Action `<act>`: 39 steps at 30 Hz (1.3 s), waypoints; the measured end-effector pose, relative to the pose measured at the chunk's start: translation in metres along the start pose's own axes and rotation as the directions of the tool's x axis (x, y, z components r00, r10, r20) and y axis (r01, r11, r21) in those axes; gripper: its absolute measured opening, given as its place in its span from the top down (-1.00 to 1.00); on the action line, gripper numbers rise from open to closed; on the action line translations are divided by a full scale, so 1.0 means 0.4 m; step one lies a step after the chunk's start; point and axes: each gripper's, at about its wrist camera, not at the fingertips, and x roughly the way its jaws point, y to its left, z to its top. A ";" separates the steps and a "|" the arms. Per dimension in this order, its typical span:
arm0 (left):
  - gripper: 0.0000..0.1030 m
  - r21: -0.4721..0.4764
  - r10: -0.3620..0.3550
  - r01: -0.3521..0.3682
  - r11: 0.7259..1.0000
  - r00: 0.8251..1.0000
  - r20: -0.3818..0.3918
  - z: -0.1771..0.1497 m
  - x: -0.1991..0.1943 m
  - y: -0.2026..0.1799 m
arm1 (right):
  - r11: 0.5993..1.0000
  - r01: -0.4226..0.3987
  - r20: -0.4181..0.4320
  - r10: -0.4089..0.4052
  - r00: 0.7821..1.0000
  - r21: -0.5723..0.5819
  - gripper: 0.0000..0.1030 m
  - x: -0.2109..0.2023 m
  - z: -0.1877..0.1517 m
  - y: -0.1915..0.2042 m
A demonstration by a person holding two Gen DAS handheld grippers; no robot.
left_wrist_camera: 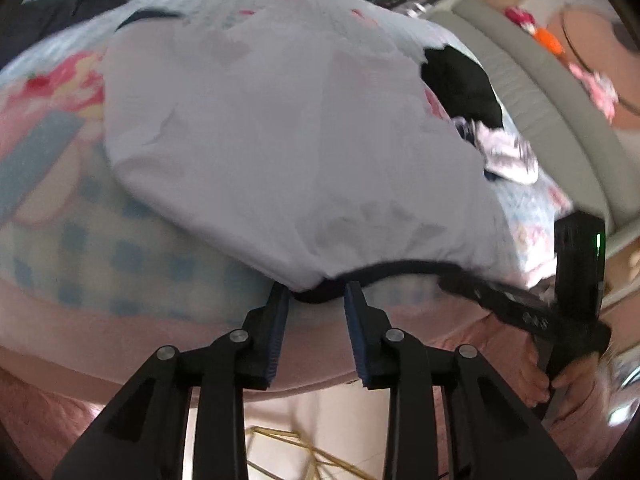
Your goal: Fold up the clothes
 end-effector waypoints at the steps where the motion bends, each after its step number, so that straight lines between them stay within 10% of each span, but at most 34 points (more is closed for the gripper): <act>1: 0.40 0.034 0.010 -0.010 0.999 1.000 0.007 0.003 -0.004 -0.018 | 1.000 0.012 0.018 -0.012 1.000 -0.021 0.52 0.002 0.008 0.013; 4: 0.40 0.101 0.015 -0.018 0.995 0.999 0.030 0.023 -0.013 -0.057 | 0.998 0.028 0.098 -0.022 0.995 -0.057 0.52 -0.018 0.044 0.023; 9: 0.40 -0.042 -0.102 0.104 0.994 0.993 0.059 0.064 -0.002 -0.028 | 1.000 0.015 0.168 -0.013 0.986 -0.007 0.48 0.002 0.119 -0.012; 16: 0.40 0.002 0.090 -0.090 0.996 0.989 0.121 0.114 -0.015 -0.032 | 0.982 -0.073 0.309 0.016 0.951 0.174 0.43 -0.089 0.095 -0.087; 23: 0.41 0.071 0.259 -0.258 0.964 0.966 -0.016 0.126 0.119 -0.036 | 0.988 0.068 0.288 -0.106 0.952 0.140 0.43 -0.047 0.074 -0.137; 30: 0.32 0.087 0.240 -0.261 0.961 0.949 0.202 0.098 -0.032 -0.117 | 0.989 0.016 0.328 -0.064 0.942 0.147 0.43 -0.084 0.034 -0.158; 36: -0.06 0.302 0.227 -0.258 0.918 0.964 0.136 0.046 0.035 -0.184 | 0.994 -0.012 0.308 -0.021 0.951 0.105 0.43 -0.074 0.036 -0.144; 39: -0.01 0.332 0.337 -0.352 0.875 0.936 0.105 0.053 0.111 -0.192 | 0.996 -0.026 0.297 0.000 0.955 0.084 0.43 -0.068 0.037 -0.137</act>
